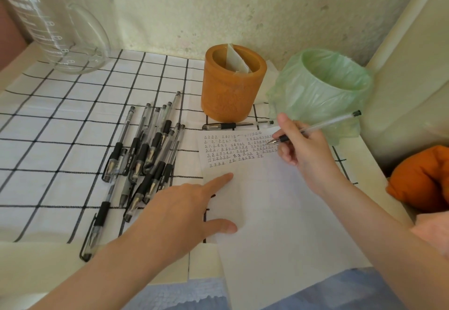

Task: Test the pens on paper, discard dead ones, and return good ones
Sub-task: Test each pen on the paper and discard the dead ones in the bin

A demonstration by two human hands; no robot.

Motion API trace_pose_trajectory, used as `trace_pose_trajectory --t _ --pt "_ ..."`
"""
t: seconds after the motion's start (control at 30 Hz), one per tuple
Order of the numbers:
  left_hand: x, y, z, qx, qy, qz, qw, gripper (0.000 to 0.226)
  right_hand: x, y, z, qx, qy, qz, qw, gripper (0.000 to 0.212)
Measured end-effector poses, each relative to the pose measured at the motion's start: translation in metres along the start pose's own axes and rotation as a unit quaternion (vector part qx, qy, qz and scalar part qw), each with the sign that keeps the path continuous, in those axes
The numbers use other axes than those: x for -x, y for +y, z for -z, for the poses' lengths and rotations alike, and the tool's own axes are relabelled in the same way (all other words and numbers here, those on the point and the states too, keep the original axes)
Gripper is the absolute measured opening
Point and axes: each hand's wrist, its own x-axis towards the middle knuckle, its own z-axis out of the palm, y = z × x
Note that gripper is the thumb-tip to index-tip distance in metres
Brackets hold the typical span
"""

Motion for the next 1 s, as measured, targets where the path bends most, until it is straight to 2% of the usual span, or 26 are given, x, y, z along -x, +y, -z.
trace_pose_trajectory --t 0.1,0.17,0.23,0.33,0.47,0.8,0.93,1.0 --pt "0.002 0.000 0.001 0.119 0.064 -0.019 0.991 0.053 0.017 -0.004 -0.003 -0.074 -0.023 -0.034 0.996 0.044" --pt "0.000 0.000 0.003 0.230 0.087 -0.028 0.969 0.044 0.028 -0.002 -0.006 -0.116 -0.046 -0.048 0.991 0.033" --pt "-0.003 0.000 0.006 0.311 0.088 -0.031 0.946 0.046 0.035 -0.002 -0.010 -0.136 -0.076 -0.050 0.986 0.024" --pt "-0.005 -0.001 0.005 0.374 0.095 -0.015 0.922 0.054 0.040 -0.005 -0.015 -0.110 -0.093 -0.045 0.989 0.028" --pt "-0.006 0.003 0.006 0.384 0.109 -0.012 0.917 0.069 0.042 -0.003 -0.023 -0.091 -0.091 -0.040 0.991 0.042" --pt "-0.006 0.007 0.007 0.343 0.136 -0.026 0.929 0.076 0.050 -0.005 -0.032 -0.039 -0.142 -0.010 0.989 0.033" --pt "-0.006 0.005 0.005 0.318 0.141 -0.022 0.937 0.066 0.054 -0.002 -0.036 -0.019 -0.187 -0.012 0.982 0.022" --pt "-0.006 0.003 0.006 0.325 0.144 -0.007 0.935 0.038 0.053 -0.001 -0.036 -0.035 -0.198 -0.013 0.979 0.021"
